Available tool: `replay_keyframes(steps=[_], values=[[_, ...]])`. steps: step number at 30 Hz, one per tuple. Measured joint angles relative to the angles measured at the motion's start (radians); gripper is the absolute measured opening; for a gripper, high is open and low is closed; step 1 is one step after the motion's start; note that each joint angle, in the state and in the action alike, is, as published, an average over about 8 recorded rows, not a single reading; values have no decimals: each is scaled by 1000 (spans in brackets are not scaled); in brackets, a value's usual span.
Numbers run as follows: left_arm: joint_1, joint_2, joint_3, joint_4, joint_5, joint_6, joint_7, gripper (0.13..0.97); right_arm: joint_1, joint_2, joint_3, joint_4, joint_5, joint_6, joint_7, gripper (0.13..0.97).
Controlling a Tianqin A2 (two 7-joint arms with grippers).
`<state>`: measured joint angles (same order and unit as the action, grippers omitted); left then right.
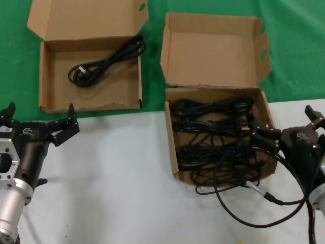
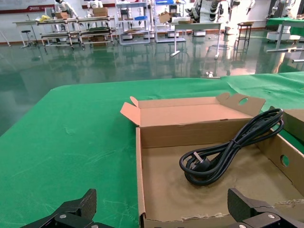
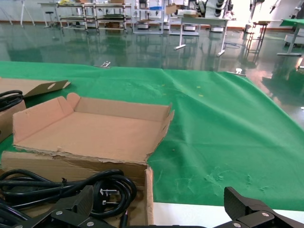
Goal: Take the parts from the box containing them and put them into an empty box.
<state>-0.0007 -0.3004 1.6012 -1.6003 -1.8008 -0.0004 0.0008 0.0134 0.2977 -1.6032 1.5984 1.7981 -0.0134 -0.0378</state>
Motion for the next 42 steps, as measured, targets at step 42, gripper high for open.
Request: replay_keyframes(steps=[42], values=[[0, 0, 0, 0, 0, 0, 0, 966, 0, 0, 0, 0, 0, 0, 0, 966]])
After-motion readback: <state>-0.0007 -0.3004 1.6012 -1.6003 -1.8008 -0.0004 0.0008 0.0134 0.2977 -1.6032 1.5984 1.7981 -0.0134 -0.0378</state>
